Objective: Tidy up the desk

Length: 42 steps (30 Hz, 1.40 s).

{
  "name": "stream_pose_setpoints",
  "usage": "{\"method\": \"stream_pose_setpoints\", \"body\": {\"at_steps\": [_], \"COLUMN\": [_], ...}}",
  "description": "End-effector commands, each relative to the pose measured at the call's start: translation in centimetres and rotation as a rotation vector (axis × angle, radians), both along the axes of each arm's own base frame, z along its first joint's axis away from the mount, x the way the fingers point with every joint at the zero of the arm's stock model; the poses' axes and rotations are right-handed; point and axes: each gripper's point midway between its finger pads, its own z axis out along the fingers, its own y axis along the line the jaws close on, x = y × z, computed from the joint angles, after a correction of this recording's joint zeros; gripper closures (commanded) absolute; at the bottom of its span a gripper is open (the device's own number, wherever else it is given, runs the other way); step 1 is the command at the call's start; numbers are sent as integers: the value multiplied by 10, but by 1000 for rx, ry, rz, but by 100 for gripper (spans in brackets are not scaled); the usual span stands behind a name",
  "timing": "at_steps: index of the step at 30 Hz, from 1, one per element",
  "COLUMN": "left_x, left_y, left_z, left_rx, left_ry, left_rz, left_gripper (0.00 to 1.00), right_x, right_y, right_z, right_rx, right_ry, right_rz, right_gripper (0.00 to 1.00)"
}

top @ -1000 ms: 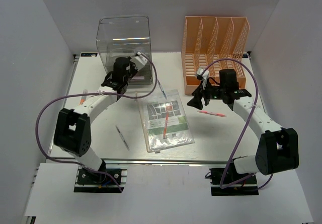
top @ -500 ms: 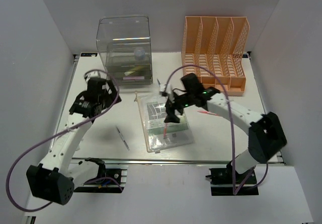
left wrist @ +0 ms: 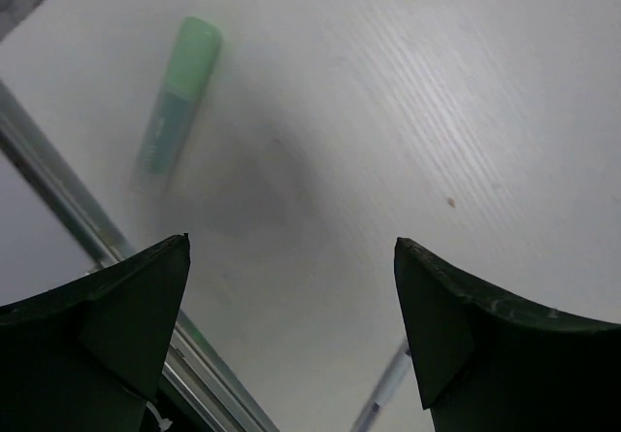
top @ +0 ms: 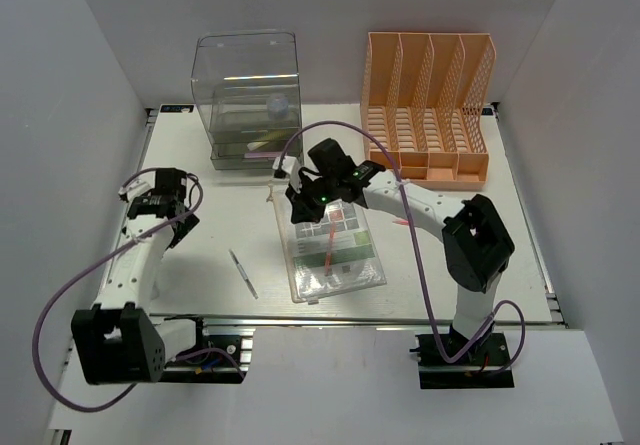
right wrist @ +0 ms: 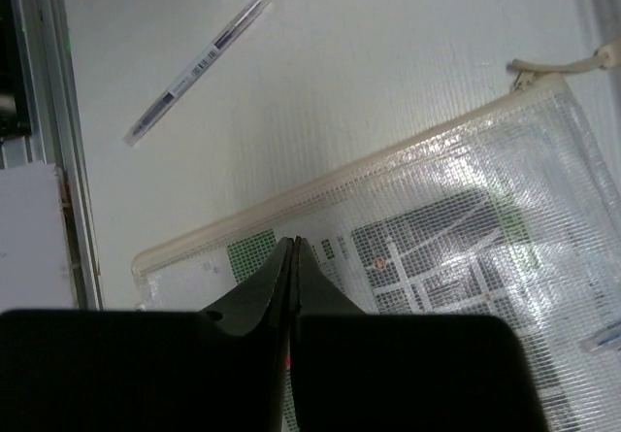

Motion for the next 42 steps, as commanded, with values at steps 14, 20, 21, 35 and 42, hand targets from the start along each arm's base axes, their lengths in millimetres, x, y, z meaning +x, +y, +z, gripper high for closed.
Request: {"method": "stream_pose_setpoints", "body": {"at_steps": [14,20,21,35,42], "left_x": [0,0,-3,-12,-12], "left_y": [88,107,107,107,100], "left_z": [-46,-63,-67,-113,-126], "left_rx": [21,-38,-47,-278,-354], "left_ry": [286,325,341,330,279], "left_rz": [226,222,197,125,94], "left_gripper": [8,6,7,8,22], "right_x": [44,52,51,61,61], "right_y": [-64,-78,-79,-99,-103], "right_z": [63,64,66,73,76], "right_rx": [148,174,179,230,252], "right_ry": [-104,-58,-56,-8,10], "right_rz": [-202,-213,-209,-230,-225], "right_gripper": [54,54,54,54,54]}}
